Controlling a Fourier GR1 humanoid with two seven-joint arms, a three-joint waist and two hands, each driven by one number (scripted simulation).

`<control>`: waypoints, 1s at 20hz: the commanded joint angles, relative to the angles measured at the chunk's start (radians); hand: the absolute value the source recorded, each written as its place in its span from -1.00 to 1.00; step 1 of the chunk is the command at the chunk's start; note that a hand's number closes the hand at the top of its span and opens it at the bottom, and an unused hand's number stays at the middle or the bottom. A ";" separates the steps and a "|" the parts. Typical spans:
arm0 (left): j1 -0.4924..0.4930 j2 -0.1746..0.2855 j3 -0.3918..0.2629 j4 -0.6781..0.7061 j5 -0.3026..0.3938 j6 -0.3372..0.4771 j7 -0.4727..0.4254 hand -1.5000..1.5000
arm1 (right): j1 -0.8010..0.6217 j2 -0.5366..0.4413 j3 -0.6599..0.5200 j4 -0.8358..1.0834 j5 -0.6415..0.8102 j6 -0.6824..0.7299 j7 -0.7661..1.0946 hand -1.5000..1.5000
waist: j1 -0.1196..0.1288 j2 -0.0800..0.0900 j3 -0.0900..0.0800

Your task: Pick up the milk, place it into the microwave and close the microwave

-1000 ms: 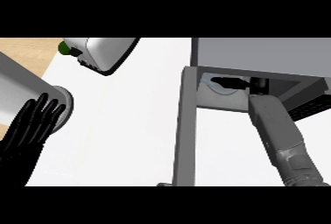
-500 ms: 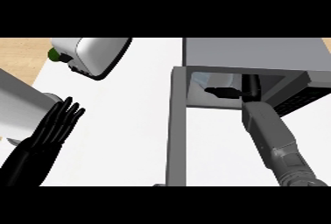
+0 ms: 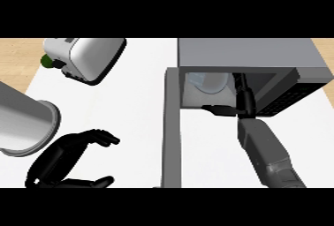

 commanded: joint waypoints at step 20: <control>-0.179 -0.031 -0.404 0.441 -0.326 0.160 -0.169 1.00 | 0.815 0.040 0.294 -1.087 -0.044 0.165 0.260 -1.00 | -0.055 -0.012 -0.003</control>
